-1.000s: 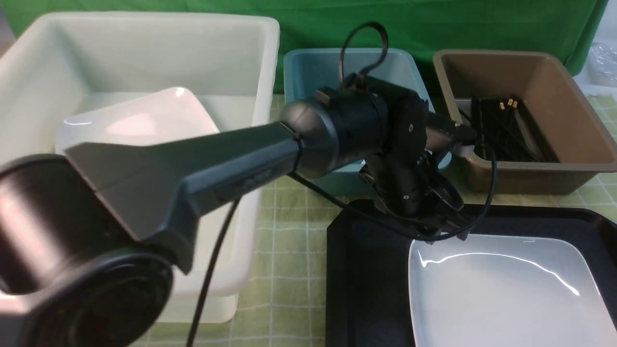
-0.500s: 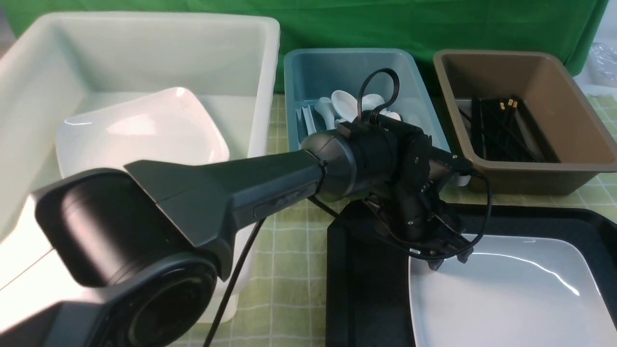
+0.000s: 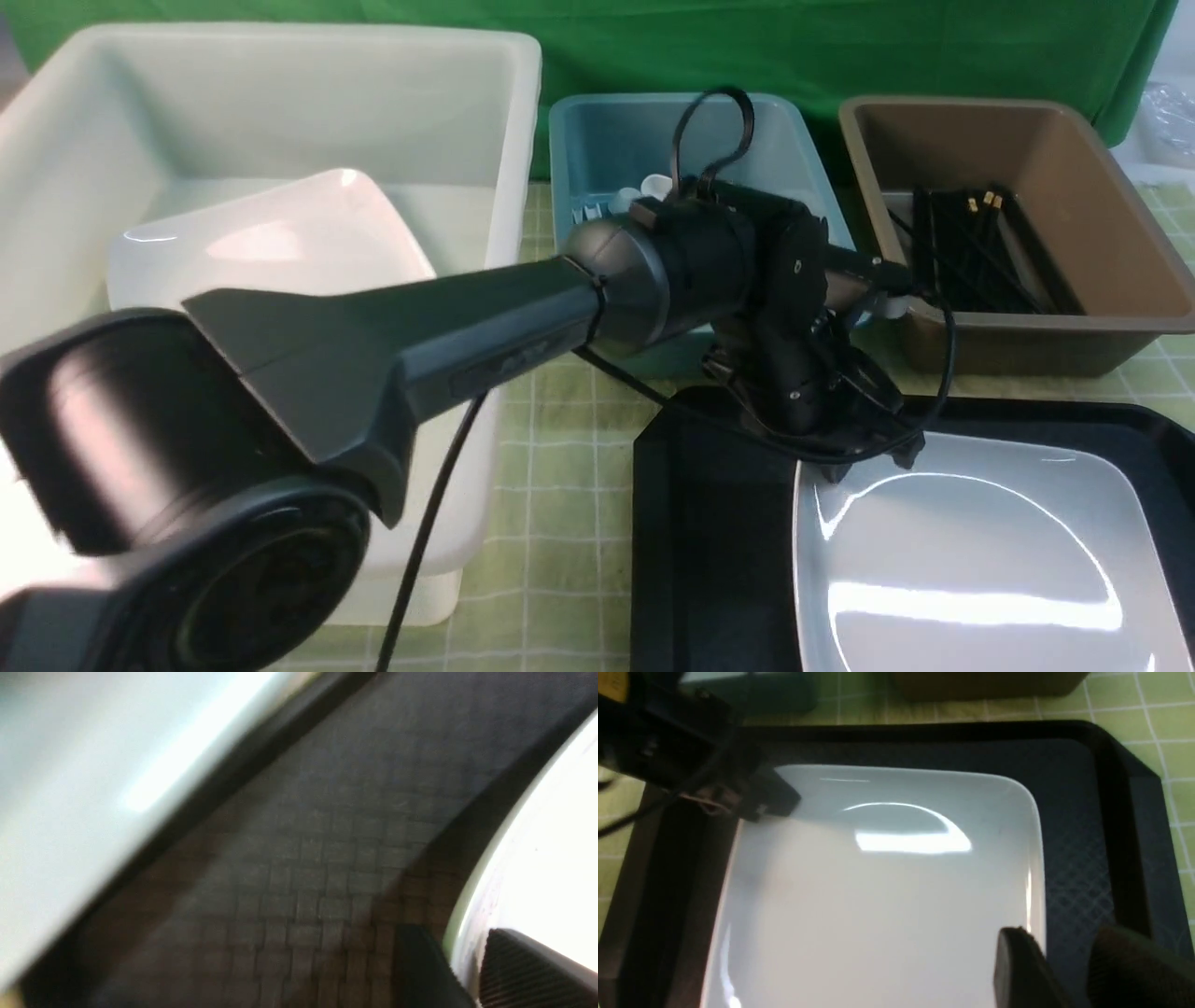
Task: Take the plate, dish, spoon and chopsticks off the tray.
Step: Use the left arm to grab a plate from the dinner plate, then use the left arm to put the plate into the large storage box on the left
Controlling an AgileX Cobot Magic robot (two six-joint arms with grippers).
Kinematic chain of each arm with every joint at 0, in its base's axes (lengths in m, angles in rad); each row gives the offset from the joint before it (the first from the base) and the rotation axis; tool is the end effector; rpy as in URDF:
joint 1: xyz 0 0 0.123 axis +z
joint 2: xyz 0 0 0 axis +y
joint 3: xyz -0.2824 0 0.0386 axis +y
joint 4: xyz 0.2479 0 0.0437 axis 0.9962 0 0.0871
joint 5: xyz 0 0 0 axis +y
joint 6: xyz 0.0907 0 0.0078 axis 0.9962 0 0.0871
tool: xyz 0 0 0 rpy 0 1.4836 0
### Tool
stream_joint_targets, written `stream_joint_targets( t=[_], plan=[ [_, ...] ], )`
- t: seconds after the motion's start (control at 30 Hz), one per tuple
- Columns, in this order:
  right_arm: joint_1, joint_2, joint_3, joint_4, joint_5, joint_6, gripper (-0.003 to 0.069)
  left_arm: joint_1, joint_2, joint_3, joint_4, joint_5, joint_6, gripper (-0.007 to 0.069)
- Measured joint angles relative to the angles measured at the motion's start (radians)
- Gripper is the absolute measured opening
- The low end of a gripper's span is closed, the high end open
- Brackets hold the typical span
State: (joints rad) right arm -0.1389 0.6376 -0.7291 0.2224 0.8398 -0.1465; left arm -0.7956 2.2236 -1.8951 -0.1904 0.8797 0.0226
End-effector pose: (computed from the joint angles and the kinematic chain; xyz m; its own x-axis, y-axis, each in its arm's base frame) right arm 0.1114 -0.0005 0.3339 -0.5983 0.0870 -0.7965 0.0090 0.9948 0.1019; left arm 0.3339 -0.3598 0.2045 -0.6992 0.5730 -0.4276 0.6857 0.7067 -0.1741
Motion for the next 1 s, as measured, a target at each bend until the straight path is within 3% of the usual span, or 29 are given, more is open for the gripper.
stream_joint_targets(
  t=[0.2, 0.47, 0.67, 0.7, 0.8, 0.83, 1.0],
  plan=[
    [0.000, 0.000, 0.000, 0.007, -0.036, 0.000, 0.0253, 0.000, -0.139, 0.000, 0.012, 0.036, 0.039, 0.0060],
    [0.000, 0.002, -0.039, 0.059, -0.031, -0.061, 0.0247, 0.003, -0.228, 0.001, 0.035, 0.072, 0.055, 0.0038],
    [0.000, 0.040, -0.158, 0.234, 0.063, -0.270, 0.0123, 0.044, -0.306, 0.005, -0.006, 0.093, 0.072, 0.0031],
    [0.000, 0.069, -0.192, 0.314, 0.107, -0.332, 0.0064, 0.076, -0.342, 0.007, -0.021, 0.101, 0.085, 0.0031],
    [0.000, 0.118, -0.246, 0.430, 0.158, -0.425, 0.0036, 0.142, -0.397, 0.007, -0.062, 0.106, 0.103, 0.0031],
    [0.000, 0.158, -0.285, 0.494, 0.185, -0.471, 0.0029, 0.206, -0.445, 0.007, -0.121, 0.106, 0.120, 0.0031],
    [0.080, 0.287, -0.427, 0.554, 0.214, -0.514, 0.0027, 0.436, -0.556, 0.007, -0.300, 0.106, 0.188, 0.0031]
  ],
)
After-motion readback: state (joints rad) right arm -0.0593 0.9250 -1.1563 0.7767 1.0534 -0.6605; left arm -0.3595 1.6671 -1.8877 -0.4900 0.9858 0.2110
